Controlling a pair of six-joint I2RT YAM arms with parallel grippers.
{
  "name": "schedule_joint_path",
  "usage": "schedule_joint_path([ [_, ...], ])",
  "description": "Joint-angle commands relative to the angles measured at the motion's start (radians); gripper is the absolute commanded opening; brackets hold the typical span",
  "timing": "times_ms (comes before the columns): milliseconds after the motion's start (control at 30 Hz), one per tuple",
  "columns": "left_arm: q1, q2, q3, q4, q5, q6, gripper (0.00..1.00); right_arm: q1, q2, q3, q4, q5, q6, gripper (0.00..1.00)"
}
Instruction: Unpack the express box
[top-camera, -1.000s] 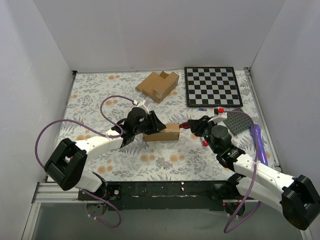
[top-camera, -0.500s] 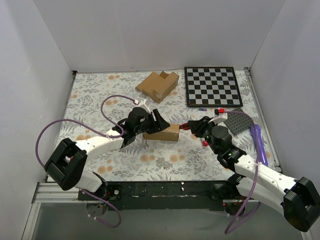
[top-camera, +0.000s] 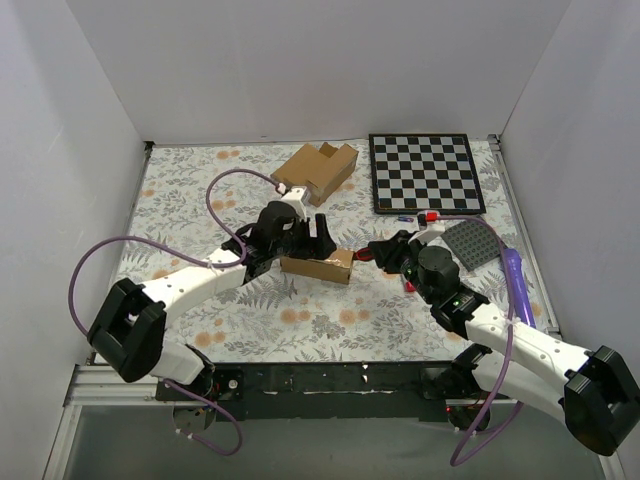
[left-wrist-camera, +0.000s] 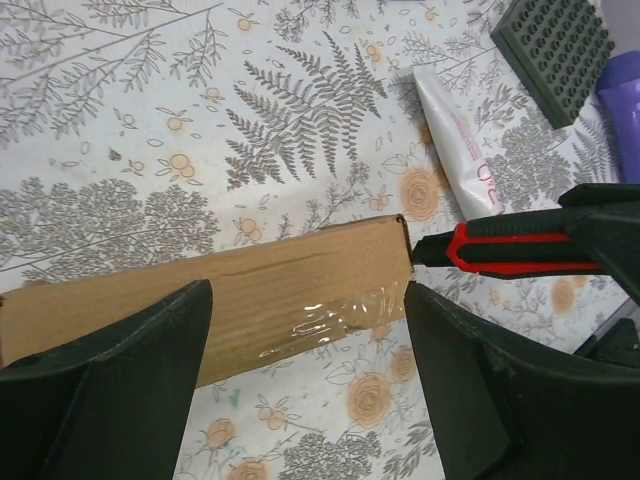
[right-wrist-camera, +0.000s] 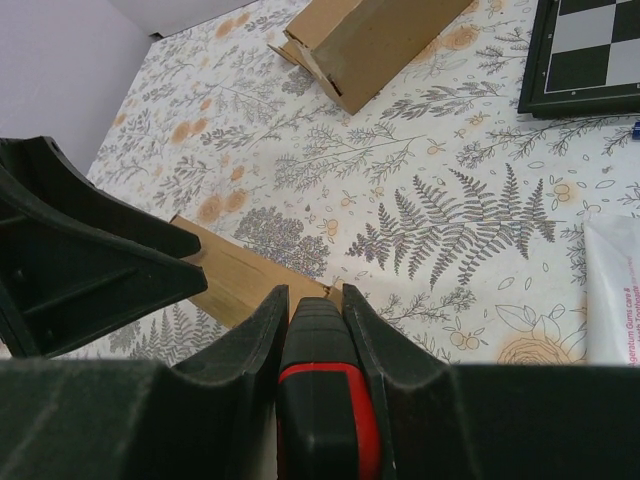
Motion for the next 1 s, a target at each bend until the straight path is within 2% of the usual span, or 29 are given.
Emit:
schedule_joint_path([
  [0,0.036,-0.067,0.049,-0.079,-0.053,0.149,0.8,0.009,0.014,0.03,-0.052,-0.023,-0.046,0.01],
  [67,0.061,-0.093,0.057,-0.089,-0.097,0.141,0.8,0.007,0.015,0.031,-0.052,-0.025,-0.049,0.01],
  [267,0.214,-0.225,-0.047,-0.07,-0.258,-0.063,0.78,0.009,0.023,0.039,-0.049,-0.034,-0.051,0.01],
  [333,0.256,-0.239,-0.069,-0.073,-0.3,-0.1,0.75,0.009,0.025,0.043,-0.048,-0.034,-0.06,0.01],
  [400,0.273,-0.19,-0.058,-0.106,-0.311,-0.106,0.72,0.009,0.026,0.046,-0.049,-0.032,-0.063,0.01],
  [433,0.277,-0.162,-0.049,-0.122,-0.302,-0.101,0.67,0.009,0.028,0.048,-0.051,-0.029,-0.063,0.01],
  [500,0.279,-0.081,-0.023,-0.157,-0.274,-0.101,0.63,0.007,0.032,0.054,-0.054,-0.029,-0.067,0.01],
  [700,0.277,0.016,-0.029,-0.128,-0.135,-0.098,0.54,0.009,0.052,0.077,-0.058,-0.032,-0.084,0.01],
  [867,0.277,-0.003,-0.085,-0.097,-0.075,-0.107,0.49,0.009,0.074,0.105,-0.066,-0.031,-0.115,0.01],
  [967,0.276,-0.059,-0.15,-0.051,0.016,-0.107,0.49,0.007,0.091,0.118,-0.066,-0.039,-0.14,0.01],
])
